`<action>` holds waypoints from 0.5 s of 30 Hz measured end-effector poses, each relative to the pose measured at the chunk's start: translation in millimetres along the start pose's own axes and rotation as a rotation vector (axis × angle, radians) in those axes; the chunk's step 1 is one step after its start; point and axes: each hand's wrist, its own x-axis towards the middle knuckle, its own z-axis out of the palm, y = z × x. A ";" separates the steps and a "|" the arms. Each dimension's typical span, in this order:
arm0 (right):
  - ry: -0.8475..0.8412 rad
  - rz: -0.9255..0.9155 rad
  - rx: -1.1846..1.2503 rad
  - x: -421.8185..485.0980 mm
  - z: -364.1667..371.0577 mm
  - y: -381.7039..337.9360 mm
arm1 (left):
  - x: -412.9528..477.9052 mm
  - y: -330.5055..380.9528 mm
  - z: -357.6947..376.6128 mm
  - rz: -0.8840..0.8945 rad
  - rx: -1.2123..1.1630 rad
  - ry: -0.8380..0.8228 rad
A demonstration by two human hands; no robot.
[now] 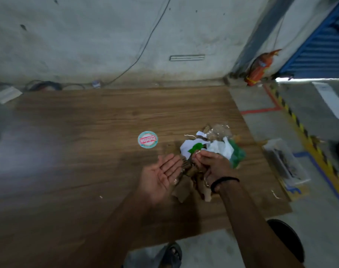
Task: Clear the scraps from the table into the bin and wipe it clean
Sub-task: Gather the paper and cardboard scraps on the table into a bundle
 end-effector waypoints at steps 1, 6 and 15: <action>0.019 -0.070 -0.102 2.6 -10.9 -10.9 | 5.1 -6.9 8.2 -0.002 0.051 -0.015; 0.118 -0.615 -1.154 15.9 -52.0 -37.2 | 31.9 -40.0 34.3 0.241 0.586 0.017; -0.015 -0.919 -1.474 45.2 -91.6 45.0 | 67.8 -89.3 10.4 0.541 1.682 -0.108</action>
